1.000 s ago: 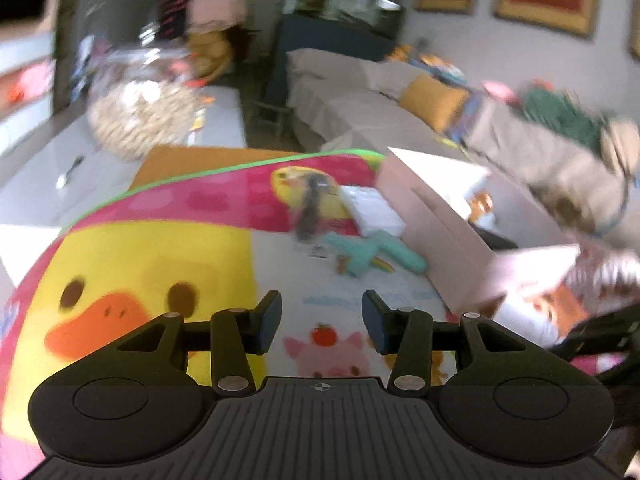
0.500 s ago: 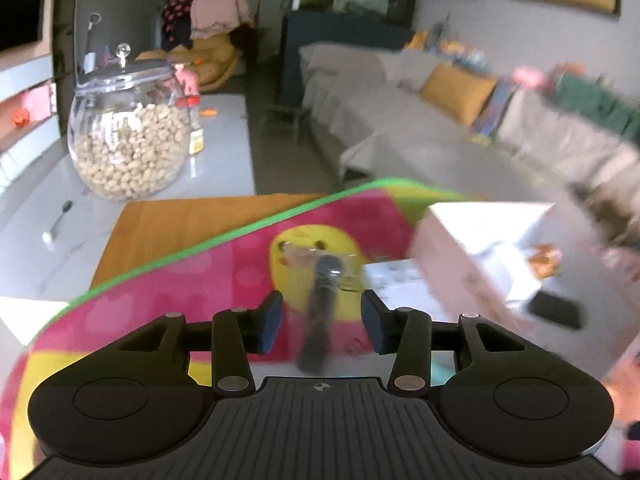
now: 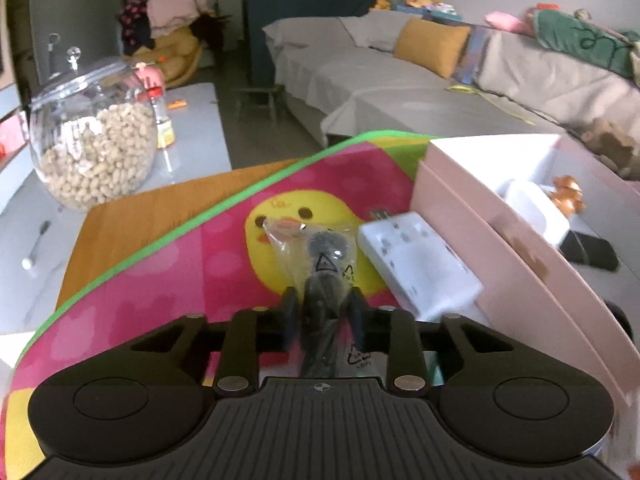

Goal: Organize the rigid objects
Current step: 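Grasp the white USB-C box with the right tool while the left tool grasps the clear cable bag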

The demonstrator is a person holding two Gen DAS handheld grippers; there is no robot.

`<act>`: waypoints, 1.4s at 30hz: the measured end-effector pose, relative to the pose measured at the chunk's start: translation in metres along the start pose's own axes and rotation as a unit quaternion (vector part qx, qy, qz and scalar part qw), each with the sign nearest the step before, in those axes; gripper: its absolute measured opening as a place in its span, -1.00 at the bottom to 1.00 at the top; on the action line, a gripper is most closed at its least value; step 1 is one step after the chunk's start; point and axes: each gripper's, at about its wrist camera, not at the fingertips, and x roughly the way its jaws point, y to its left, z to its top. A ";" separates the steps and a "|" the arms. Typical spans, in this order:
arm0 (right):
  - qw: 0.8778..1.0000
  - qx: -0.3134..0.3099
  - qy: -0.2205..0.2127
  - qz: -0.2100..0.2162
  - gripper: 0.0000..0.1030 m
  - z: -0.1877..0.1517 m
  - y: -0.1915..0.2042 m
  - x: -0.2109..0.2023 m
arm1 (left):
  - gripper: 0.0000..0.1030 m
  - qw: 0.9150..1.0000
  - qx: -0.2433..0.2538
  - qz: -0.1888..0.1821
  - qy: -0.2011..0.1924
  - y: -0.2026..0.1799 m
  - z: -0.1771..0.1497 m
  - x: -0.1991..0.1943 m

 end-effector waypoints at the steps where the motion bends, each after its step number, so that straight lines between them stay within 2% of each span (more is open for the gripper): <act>1: 1.000 0.001 0.000 0.000 0.31 0.000 -0.001 0.001 | -0.49 1.000 0.002 -0.003 -0.001 0.002 -0.004 -0.004; 6: 1.000 0.003 0.000 0.001 0.33 0.000 -0.002 0.000 | -0.52 1.000 -0.031 -0.002 -0.003 0.015 -0.035 -0.036; 10: 1.000 0.002 0.000 0.002 0.34 -0.001 -0.001 -0.001 | -0.52 0.999 -0.038 0.002 0.010 0.011 -0.060 -0.071; 15: 1.000 -0.007 0.001 0.000 0.34 -0.001 0.003 -0.002 | -0.50 0.998 -0.052 -0.015 0.020 0.004 -0.087 -0.104; 19: 0.998 -0.061 0.000 -0.011 0.34 -0.002 0.022 -0.006 | -0.45 0.998 -0.060 -0.017 0.014 -0.008 -0.098 -0.115; 21: 0.995 -0.096 0.005 -0.016 0.34 -0.003 0.034 -0.007 | -0.35 0.998 -0.055 -0.015 0.007 -0.014 -0.102 -0.117; 23: 0.993 -0.111 0.018 -0.021 0.34 -0.005 0.039 -0.006 | -0.32 0.998 -0.058 -0.015 0.004 -0.016 -0.103 -0.118; 26: 0.991 -0.116 0.038 -0.062 0.36 -0.005 0.035 0.000 | -0.33 0.997 -0.075 -0.025 0.001 -0.012 -0.105 -0.119; 27: 0.989 -0.115 0.040 -0.086 0.36 -0.004 0.032 0.001 | -0.43 0.996 -0.080 -0.027 0.002 -0.011 -0.105 -0.120; 31: 0.978 -0.115 0.021 -0.171 0.37 -0.001 0.024 -0.002 | -0.52 0.994 -0.102 -0.049 0.002 -0.006 -0.109 -0.122; 38: 0.990 -0.092 0.006 -0.104 0.38 0.006 0.033 -0.007 | -0.53 0.993 -0.100 -0.056 -0.007 -0.018 -0.112 -0.124; 40: 0.991 -0.094 0.009 -0.100 0.38 0.008 0.041 0.001 | -0.53 0.993 -0.099 -0.055 -0.006 -0.019 -0.112 -0.124; 42: 0.988 -0.102 0.015 -0.114 0.41 0.012 0.047 0.015 | -0.54 0.993 -0.100 -0.056 -0.006 -0.019 -0.112 -0.124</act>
